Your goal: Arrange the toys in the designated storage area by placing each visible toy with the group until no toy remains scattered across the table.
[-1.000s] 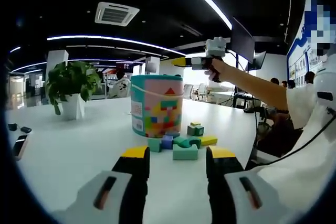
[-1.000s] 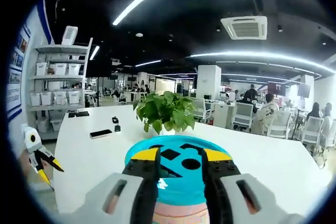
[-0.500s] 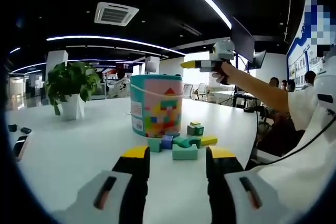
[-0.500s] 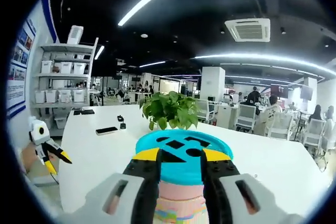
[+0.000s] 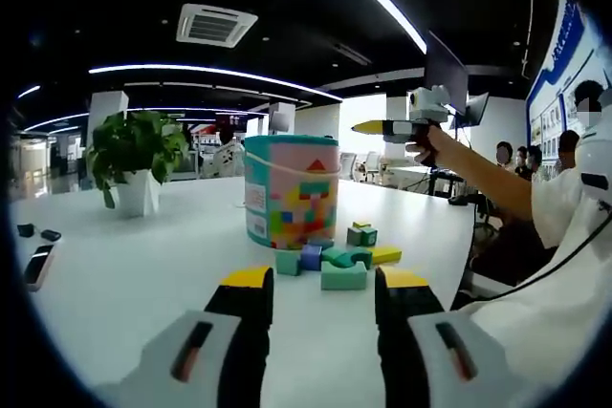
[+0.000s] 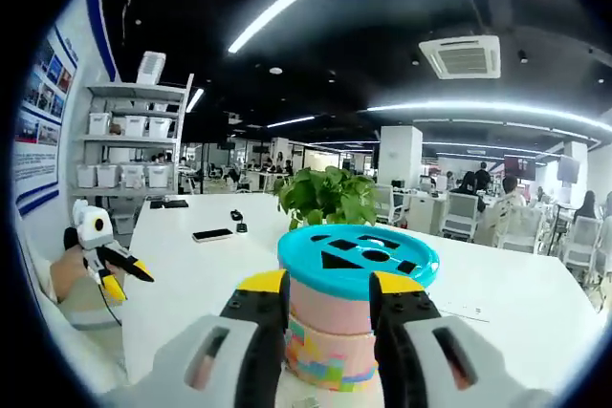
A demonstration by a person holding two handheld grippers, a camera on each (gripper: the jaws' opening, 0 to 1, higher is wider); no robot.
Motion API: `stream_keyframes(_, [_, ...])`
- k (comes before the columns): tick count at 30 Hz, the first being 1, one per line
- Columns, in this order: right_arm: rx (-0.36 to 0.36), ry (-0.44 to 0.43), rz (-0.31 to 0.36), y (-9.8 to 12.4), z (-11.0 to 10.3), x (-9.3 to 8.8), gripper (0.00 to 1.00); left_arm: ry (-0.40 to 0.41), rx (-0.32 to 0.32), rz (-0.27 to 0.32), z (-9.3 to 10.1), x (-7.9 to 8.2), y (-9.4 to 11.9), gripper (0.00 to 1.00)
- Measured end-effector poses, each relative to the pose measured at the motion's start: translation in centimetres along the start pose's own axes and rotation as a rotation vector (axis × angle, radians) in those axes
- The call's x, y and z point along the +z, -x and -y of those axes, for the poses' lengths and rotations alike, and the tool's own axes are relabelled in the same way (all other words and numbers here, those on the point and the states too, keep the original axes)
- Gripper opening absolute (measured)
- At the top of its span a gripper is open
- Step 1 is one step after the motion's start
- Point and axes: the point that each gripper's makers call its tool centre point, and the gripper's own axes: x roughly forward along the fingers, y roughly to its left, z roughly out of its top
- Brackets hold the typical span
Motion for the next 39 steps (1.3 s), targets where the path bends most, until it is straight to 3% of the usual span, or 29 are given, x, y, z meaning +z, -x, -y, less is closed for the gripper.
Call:
stream_keyframes(10, [0.019, 0.009, -0.01, 1.3, -1.3, -2.5, 0.33, -0.003, -0.002, -0.003, 0.2, 0.0, -0.2, 0.43])
stream_keyframes(39, [0.122, -0.044, 0.002, 5.7, -5.0, -6.8, 0.36, -0.006, -0.006, -0.005, 0.3, -0.1, -0.2, 0.43])
